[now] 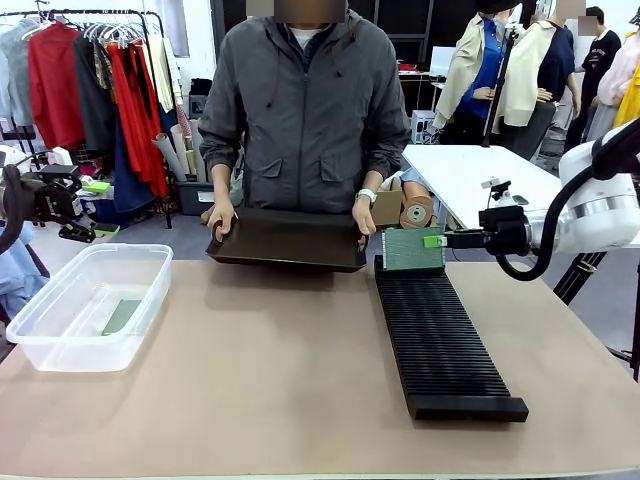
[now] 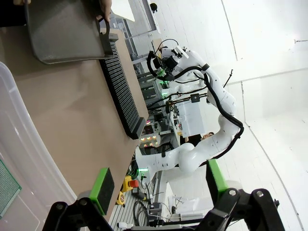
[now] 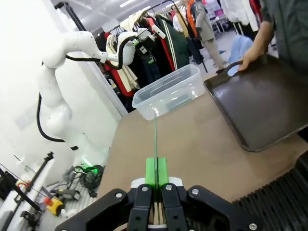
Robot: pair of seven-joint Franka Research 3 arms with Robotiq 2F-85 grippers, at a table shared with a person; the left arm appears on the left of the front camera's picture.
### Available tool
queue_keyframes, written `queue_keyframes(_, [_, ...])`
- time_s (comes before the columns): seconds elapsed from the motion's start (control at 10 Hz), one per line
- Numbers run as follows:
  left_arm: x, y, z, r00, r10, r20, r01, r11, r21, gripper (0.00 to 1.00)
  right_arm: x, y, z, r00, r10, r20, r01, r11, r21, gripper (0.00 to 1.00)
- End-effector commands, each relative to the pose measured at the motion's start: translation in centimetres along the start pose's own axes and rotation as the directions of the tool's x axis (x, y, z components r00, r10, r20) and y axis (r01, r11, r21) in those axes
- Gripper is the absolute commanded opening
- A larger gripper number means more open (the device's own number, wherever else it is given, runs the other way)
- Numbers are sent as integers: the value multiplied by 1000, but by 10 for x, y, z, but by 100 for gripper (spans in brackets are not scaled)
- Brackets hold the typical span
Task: Sort PCBs into racks and boxes based on the side picked up.
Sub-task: If the short side of the Blank PCB is picked up, insert it into the PCB Rack ; if the long side is picked up, place it in the Organizing box.
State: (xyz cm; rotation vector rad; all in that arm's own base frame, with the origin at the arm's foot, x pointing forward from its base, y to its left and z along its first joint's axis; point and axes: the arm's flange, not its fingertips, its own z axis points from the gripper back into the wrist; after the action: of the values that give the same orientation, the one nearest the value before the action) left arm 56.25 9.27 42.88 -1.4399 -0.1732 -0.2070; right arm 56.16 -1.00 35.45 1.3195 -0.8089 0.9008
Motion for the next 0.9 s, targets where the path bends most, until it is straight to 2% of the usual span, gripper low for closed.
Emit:
queue_keyframes(0.0, [-1,-1,1,1000,-1,-5,1,1000,-7,100,-9,11,6,992,115,43,-114,993,-28,0])
queue_keyframes(0.2, [-1,-1,1,1000,-1,-5,1,1000,-7,100,-18,5,12,984,171,46,-169,984,-60,0])
queue_keyframes(0.8, [-1,-1,1,1000,-1,-5,1,1000,-7,100,-41,-30,27,983,181,14,-178,977,-120,0])
